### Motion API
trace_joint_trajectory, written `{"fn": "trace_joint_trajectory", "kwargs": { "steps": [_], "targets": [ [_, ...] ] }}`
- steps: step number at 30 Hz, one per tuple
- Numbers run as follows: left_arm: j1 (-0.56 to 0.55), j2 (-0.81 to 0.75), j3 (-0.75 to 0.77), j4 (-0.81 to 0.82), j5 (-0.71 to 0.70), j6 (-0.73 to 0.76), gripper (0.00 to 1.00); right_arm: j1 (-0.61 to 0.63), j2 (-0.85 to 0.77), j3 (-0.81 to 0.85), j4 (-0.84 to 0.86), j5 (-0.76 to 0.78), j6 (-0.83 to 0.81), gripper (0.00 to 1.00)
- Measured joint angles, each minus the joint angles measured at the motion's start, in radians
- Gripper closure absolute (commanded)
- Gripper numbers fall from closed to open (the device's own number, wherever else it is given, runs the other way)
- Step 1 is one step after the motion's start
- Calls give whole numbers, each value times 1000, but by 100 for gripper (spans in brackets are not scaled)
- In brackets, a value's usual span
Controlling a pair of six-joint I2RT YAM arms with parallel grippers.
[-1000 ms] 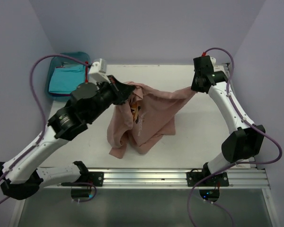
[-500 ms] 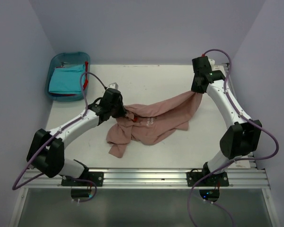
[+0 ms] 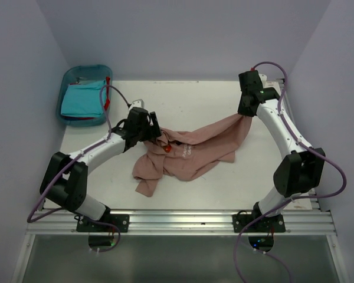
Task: Fold and stack the t-shirts
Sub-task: Flatten out the tshirt
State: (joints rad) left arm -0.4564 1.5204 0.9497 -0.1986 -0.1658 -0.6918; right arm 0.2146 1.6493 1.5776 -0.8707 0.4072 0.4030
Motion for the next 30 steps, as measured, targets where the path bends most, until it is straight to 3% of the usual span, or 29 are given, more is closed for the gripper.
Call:
{"fn": "trace_joint_trajectory", "kwargs": {
  "steps": [8, 17, 23, 30],
  "targets": [
    [-13, -89, 41, -9, 83, 88, 22, 0, 14, -3, 4, -6, 0, 100],
    [-164, -39, 169, -106, 131, 191, 46, 0, 24, -13, 5, -10, 0, 100],
    [-232, 88, 192, -195, 48, 240, 50, 0, 31, -14, 11, -14, 0, 100],
    [-287, 124, 240, -290, -124, 263, 50, 0, 33, -14, 11, -21, 0, 100]
  ]
}}
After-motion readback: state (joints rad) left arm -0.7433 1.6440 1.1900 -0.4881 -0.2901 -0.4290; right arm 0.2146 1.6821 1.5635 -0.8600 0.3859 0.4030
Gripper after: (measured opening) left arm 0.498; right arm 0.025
